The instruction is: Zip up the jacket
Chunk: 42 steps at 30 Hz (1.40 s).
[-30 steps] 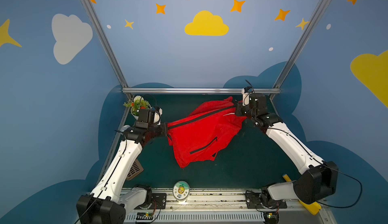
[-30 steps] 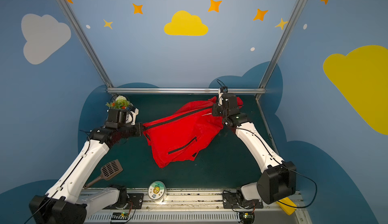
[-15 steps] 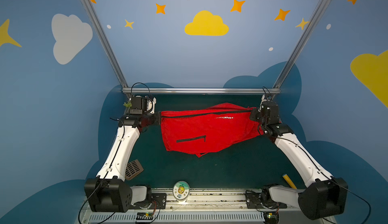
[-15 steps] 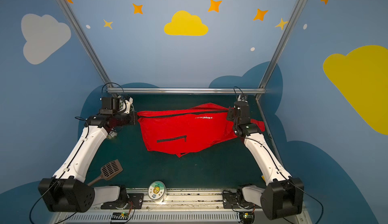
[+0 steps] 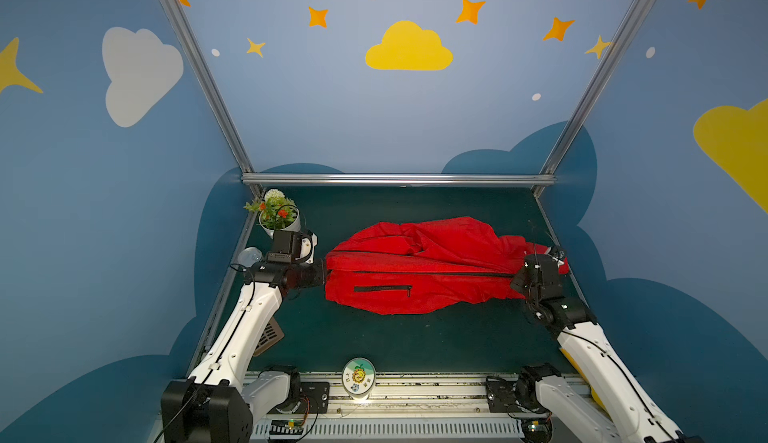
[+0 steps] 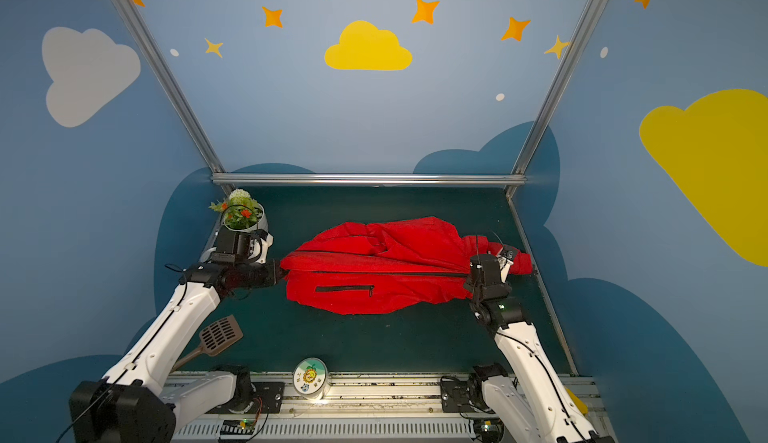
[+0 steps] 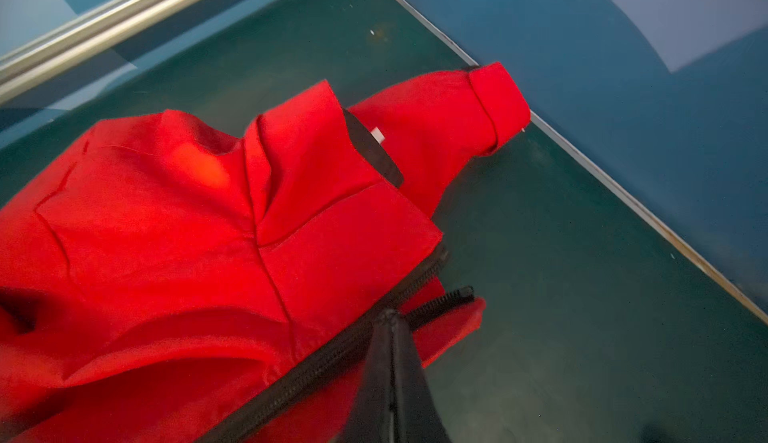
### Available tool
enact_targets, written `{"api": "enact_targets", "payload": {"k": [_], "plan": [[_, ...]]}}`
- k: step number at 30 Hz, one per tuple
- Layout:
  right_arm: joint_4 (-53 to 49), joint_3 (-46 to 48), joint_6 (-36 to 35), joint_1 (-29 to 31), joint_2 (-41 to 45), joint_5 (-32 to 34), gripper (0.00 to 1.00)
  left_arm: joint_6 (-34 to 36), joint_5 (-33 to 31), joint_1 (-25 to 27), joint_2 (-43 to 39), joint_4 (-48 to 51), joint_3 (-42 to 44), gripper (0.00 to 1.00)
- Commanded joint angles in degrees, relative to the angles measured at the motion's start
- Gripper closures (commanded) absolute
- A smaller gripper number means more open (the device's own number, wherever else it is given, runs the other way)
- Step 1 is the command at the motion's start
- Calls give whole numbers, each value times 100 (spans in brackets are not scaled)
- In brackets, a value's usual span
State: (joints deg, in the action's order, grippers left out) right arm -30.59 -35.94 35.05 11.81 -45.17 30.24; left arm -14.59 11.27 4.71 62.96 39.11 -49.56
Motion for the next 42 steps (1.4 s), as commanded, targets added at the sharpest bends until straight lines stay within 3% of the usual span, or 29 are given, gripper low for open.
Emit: {"api": "enact_targets", "payload": {"k": [1,5,12,13,14,16,17,21,24,28,31,33,37,40,42], "plan": [[-747,262,508,-144,396,567,100,-179,-246,6,-253,3,260,96],[-773,596,254,-170,725,599,100,37,-681,360,-232,166,503,96],[-905,607,-58,-391,948,730,100,138,-866,382,-420,-35,626,96],[-924,576,-68,-414,964,705,91,205,-792,382,-380,-50,598,96],[-948,533,-109,-417,993,638,72,275,-673,382,-315,-90,573,95],[-944,480,-220,-416,1100,487,26,358,-385,382,-259,-196,596,57],[-987,449,-246,-417,1175,462,16,384,-300,384,-257,-240,605,38],[-1093,286,-515,-420,1410,998,14,538,-592,382,-541,-364,614,1],[-551,249,-1275,-445,1463,1398,14,746,-1118,375,-886,-557,652,1],[167,60,-1951,-560,1210,1276,14,869,-1678,336,-1250,-1124,750,1],[603,-40,-2186,-733,843,879,14,990,-1811,294,-1317,-1630,912,0],[917,-51,-2293,-859,610,269,14,1249,-1649,294,-1439,-2122,1202,1],[1794,150,-2559,-909,345,-836,14,1459,-1658,269,-1862,-4224,2433,1],[2995,714,-2643,-924,165,-1002,14,1488,-1803,143,-1752,-5709,3181,1],[3705,1047,-2719,-926,-59,-1026,14,1546,-1713,67,-1392,-6068,3274,1]]}}
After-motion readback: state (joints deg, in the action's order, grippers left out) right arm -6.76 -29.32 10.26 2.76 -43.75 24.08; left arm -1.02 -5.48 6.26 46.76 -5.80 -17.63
